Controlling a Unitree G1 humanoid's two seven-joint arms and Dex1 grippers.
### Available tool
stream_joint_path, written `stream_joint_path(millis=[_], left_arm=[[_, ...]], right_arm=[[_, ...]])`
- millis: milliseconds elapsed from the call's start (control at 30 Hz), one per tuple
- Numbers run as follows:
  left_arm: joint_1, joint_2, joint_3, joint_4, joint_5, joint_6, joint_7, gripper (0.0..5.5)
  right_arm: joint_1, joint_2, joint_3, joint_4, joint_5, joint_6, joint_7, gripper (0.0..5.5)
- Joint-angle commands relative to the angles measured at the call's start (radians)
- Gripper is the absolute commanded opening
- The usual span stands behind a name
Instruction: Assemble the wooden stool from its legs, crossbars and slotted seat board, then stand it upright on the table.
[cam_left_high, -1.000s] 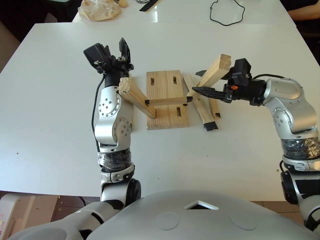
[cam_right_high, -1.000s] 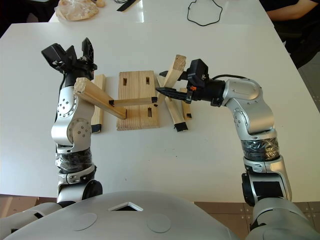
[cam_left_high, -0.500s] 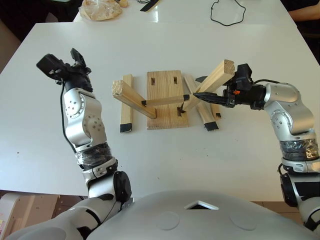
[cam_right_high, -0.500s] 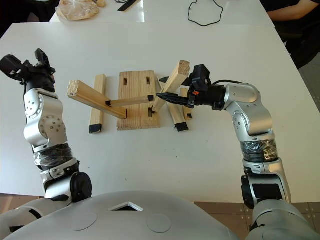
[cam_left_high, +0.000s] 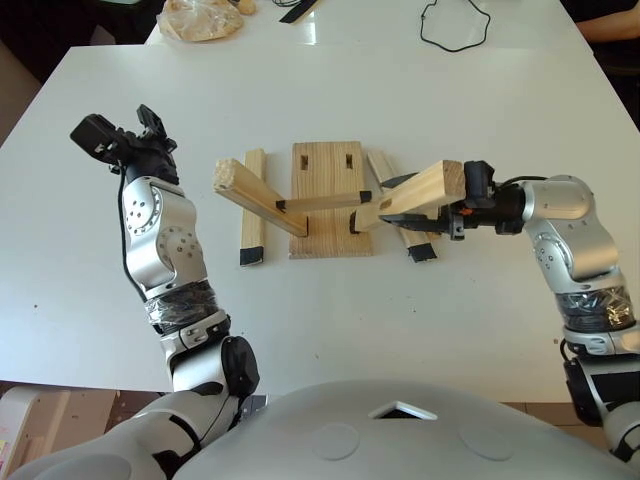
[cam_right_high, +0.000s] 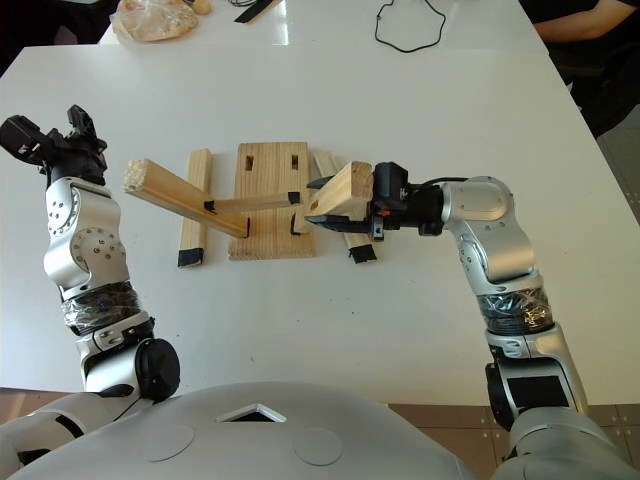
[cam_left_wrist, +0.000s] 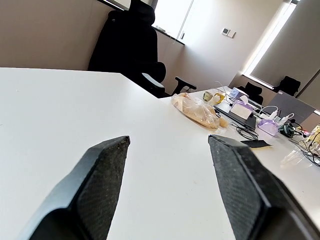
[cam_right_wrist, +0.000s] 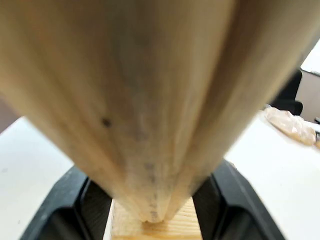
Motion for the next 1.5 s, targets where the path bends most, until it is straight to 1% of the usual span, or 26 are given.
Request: stream_joint_path(millis=[33,233,533,667,733,867,1000,1100,1200,1267,1333,1400,1500], left_arm=[[0.020,-0.004,-0.010,-0.021,-0.009,0.018,-0.002,2.92],[0.019,0.022,-0.021,-0.120,-0.046,0.059,-0.028,2.92],[-0.026,0.089,-0.016,-0.326,-0.090,0.123,-0.025,2.92],[-0.071,0.128,-0.027,-0.418,-0.141,0.175,-0.032,2.92],[-0.079,0.124,-0.039,-0.461,-0.163,0.197,-0.022,2.92],[-0.078,0.136,-0.135,-0.572,-0.189,0.254,-0.047,2.92],[-0.108,0.172,-0.276,-0.710,-0.212,0.337,-0.093,2.92],[-0.151,0.161,-0.375,-0.771,-0.272,0.392,-0.121,2.92],[-0.104,0.172,-0.464,-0.797,-0.287,0.438,-0.151,2.92],[-0.053,0.180,-0.496,-0.791,-0.280,0.447,-0.169,2.92],[-0.005,0.216,-0.527,-0.786,-0.273,0.459,-0.213,2.92],[0.042,0.284,-0.572,-0.777,-0.225,0.456,-0.271,2.92],[0.076,0.354,-0.622,-0.729,-0.131,0.428,-0.320,2.92]], right_arm=[[0.033,-0.032,0.044,0.003,-0.009,0.114,0.005,2.00],[-0.081,-0.044,-0.007,0.053,0.091,0.333,-0.049,2.00],[-0.199,-0.079,0.067,0.172,-0.014,0.347,-0.031,2.00],[-0.274,-0.068,0.098,0.216,-0.042,0.342,-0.009,2.00],[-0.303,-0.065,0.114,0.230,-0.046,0.348,0.008,2.00],[-0.292,-0.076,0.110,0.226,-0.041,0.345,0.013,2.00],[-0.249,-0.075,0.088,0.192,-0.034,0.332,-0.013,2.00],[-0.219,-0.059,0.080,0.171,-0.045,0.316,-0.054,2.00],[-0.201,-0.041,0.092,0.164,-0.086,0.273,-0.104,2.00],[-0.187,-0.034,0.104,0.158,-0.114,0.247,-0.133,2.00],[-0.171,-0.031,0.115,0.153,-0.143,0.220,-0.151,2.00],[-0.161,-0.029,0.126,0.148,-0.158,0.210,-0.164,2.00],[-0.162,-0.017,0.130,0.142,-0.152,0.223,-0.174,2.00]])
